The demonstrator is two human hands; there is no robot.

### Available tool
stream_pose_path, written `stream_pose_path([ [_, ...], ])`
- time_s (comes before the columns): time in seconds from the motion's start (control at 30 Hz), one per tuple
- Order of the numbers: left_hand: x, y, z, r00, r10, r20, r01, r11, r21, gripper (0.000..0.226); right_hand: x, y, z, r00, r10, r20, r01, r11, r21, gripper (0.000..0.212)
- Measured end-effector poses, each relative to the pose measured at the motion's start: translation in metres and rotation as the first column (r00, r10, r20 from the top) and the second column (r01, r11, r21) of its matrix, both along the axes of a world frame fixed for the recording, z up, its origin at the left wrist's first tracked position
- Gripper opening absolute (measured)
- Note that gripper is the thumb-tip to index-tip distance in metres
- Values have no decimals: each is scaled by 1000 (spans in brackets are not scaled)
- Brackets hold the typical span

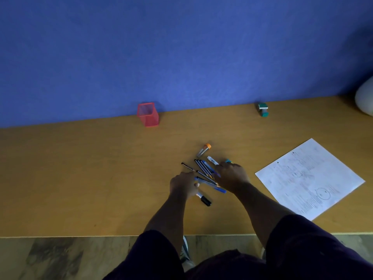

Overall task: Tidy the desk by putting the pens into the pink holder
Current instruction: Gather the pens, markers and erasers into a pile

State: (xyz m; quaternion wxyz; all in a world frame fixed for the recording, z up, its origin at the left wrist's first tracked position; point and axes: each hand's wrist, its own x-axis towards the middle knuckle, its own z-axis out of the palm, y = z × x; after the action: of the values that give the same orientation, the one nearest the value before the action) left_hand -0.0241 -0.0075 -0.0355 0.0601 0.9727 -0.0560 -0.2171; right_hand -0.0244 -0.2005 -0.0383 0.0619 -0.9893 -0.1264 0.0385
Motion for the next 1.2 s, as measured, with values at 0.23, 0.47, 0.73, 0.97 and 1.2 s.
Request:
stream_pose_path([
  [0.23, -3, 6, -7, 993, 115, 17, -114, 992, -57, 22, -1, 11, -10, 986, 164, -22, -165, 985, -43, 18],
  [0.47, 8, 31, -16, 983, 159, 88, -152, 985, -81, 15, 4, 31, -14, 977, 156, -146, -160, 987, -19, 23],
  [0.73, 36, 64, -22, 962, 227, 153, -209, 970, -127, 24, 6, 38, -29, 921, 311, -234, -301, 950, 77, 57],
  [0.97, 19, 72, -30, 925, 258, 279, -206, 957, -202, 43, 15, 60, -34, 959, 151, -241, -110, 979, 174, 35],
  [1.2, -11, 61, -47, 906, 152, 396, -99, 983, -152, 59, 44, 101, -25, 930, 22, -366, 99, 946, 309, 19],
])
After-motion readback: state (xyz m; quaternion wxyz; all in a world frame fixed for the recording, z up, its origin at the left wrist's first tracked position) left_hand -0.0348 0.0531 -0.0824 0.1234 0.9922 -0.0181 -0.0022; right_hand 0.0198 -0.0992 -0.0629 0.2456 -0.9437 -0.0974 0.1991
